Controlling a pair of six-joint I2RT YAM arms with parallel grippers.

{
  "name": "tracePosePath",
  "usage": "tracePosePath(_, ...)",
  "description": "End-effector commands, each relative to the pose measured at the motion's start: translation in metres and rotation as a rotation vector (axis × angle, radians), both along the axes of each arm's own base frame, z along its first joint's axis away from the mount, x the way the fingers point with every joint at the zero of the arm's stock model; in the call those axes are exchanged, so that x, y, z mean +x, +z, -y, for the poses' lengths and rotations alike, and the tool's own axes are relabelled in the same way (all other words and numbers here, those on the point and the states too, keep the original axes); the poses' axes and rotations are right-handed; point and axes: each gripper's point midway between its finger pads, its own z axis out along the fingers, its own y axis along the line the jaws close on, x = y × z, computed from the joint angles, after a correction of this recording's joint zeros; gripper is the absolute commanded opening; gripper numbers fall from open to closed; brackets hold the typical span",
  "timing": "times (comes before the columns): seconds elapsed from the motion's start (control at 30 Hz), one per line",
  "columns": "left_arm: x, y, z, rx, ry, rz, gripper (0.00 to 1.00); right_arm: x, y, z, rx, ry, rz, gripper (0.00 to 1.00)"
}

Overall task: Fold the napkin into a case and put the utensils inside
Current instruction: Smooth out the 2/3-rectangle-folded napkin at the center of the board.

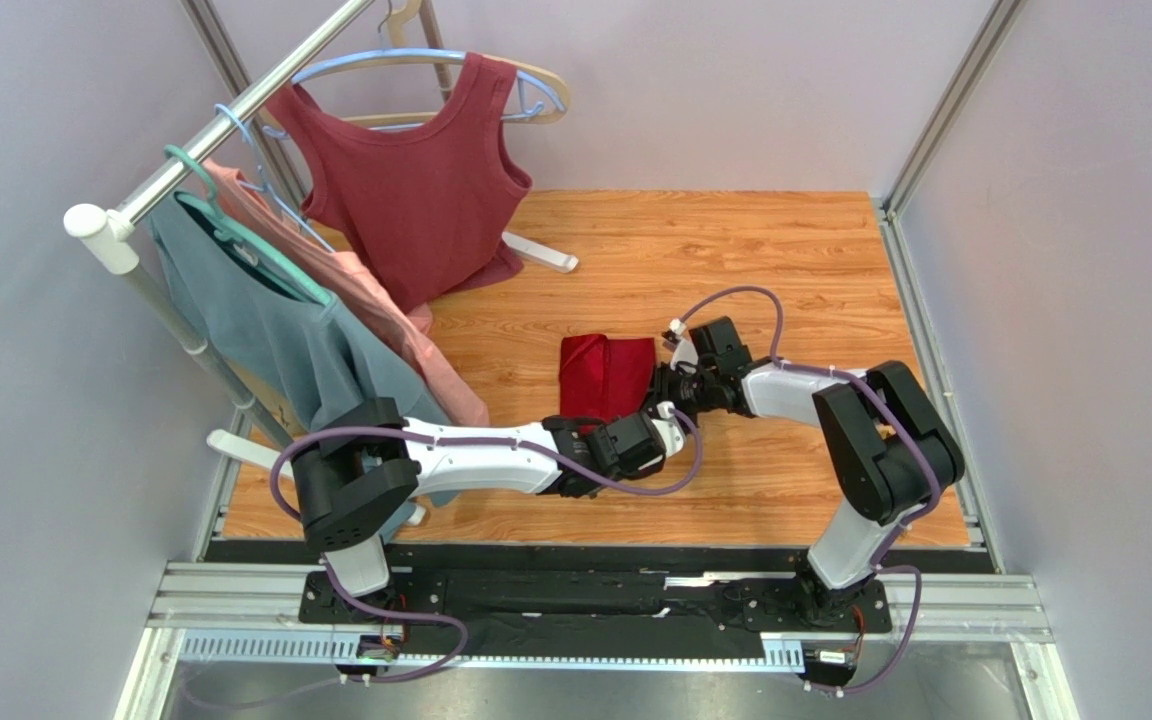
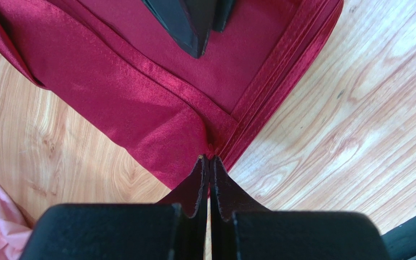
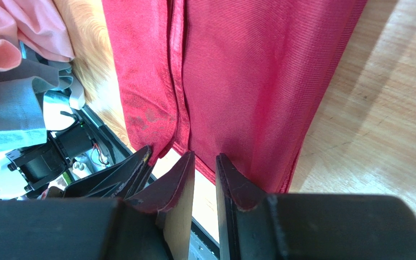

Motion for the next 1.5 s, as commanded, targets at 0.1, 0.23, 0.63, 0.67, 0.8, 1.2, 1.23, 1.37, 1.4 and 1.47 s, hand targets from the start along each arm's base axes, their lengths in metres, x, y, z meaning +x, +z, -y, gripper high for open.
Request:
tracePosePath(0.1,0.0,0.021,0.035,-0.169,0.019,-0.011,0.0,0.003,-0.002,-0.003,0.021,-0.003,0.003,0.24)
tracePosePath(0.23,-0.002,0.009,0.041,-0.172,0.017,-0.041,0.0,0.002,-0.003,-0.003,0.019,-0.003,-0.001,0.24)
tracePosePath(0.63,0.003,-0.006,0.045,-0.166,0.06,-0.041,0.0,-0.001,-0.011,-0.005,0.037,-0.008,-0.037,0.24)
tracePosePath(0.67,0.004,-0.005,0.048,-0.169,0.06,-0.043,0.0,-0.001,-0.01,-0.006,0.039,-0.007,-0.037,0.24)
tracePosePath(0.8,-0.001,-0.013,0.048,-0.146,0.033,-0.075,0.0,0.001,0.001,-0.008,0.053,0.005,-0.026,0.23)
tracePosePath(1.2,-0.003,-0.014,0.047,-0.149,0.027,-0.086,0.0,0.035,0.047,-0.042,0.178,0.086,0.03,0.25)
tracePosePath(1.23,-0.003,-0.013,0.046,-0.15,0.028,-0.083,0.0,0.033,0.044,-0.046,0.177,0.099,0.018,0.25)
tracePosePath(1.37,-0.002,-0.012,0.045,-0.149,0.035,-0.073,0.0,0.03,0.03,-0.061,0.196,0.127,-0.016,0.24)
tracePosePath(1.4,-0.002,-0.012,0.045,-0.151,0.034,-0.074,0.0,0.027,0.023,-0.063,0.199,0.132,-0.035,0.24)
tracePosePath(1.47,-0.002,-0.011,0.046,-0.153,0.033,-0.075,0.0,0.027,0.014,-0.064,0.196,0.125,-0.045,0.24)
